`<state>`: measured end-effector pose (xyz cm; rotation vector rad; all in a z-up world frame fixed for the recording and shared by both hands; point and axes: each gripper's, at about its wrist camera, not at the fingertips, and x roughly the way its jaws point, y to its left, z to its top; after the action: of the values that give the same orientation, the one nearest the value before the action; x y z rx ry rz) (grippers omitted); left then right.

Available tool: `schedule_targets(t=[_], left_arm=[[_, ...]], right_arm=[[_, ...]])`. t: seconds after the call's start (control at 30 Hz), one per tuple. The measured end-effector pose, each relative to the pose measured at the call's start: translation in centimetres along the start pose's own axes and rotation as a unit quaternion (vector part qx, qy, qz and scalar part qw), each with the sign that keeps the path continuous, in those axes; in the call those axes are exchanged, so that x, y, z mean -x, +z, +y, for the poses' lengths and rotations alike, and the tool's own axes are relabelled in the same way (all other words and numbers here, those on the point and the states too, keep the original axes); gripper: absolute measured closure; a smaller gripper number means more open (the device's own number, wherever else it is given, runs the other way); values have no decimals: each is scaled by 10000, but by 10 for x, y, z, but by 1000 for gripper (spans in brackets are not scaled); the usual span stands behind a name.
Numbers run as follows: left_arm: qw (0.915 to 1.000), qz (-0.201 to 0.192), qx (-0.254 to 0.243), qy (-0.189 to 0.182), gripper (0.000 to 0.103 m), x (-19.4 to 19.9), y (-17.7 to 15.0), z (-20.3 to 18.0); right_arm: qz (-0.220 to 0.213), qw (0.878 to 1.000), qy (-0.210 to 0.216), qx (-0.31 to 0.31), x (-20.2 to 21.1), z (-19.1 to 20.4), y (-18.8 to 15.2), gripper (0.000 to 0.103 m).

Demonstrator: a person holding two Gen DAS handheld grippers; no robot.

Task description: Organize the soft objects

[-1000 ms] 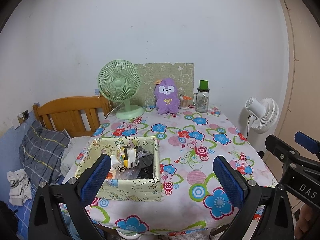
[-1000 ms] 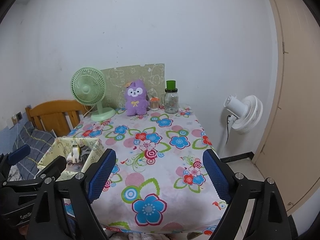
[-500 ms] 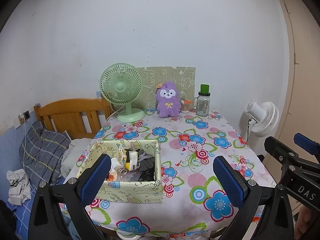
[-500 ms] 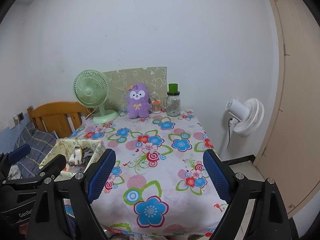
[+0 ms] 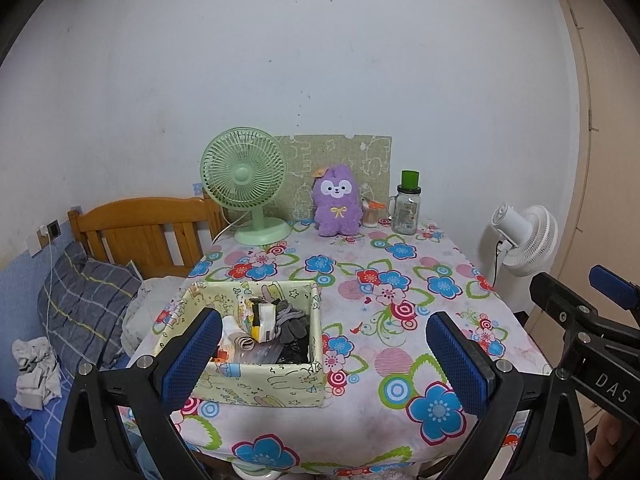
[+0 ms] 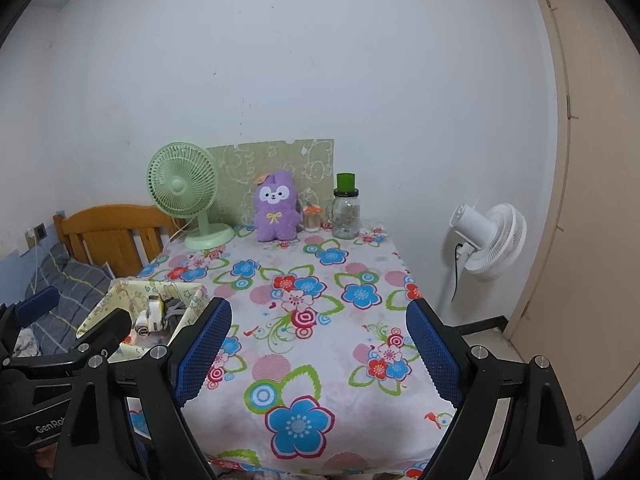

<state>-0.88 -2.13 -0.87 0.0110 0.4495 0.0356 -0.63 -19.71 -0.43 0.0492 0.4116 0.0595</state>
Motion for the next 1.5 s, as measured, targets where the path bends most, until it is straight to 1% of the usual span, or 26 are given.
schedule_targets(t=[0.8,1.5], left_arm=[[9999,76,-1,-78,0,-5,1,-3],[10000,79,-1,-54,0,-5,0,-1]], right_arm=[[47,10000,-69,-42,-1,-3,-1,12],[67,9999,-67,-73,-3,-2,-1,12]])
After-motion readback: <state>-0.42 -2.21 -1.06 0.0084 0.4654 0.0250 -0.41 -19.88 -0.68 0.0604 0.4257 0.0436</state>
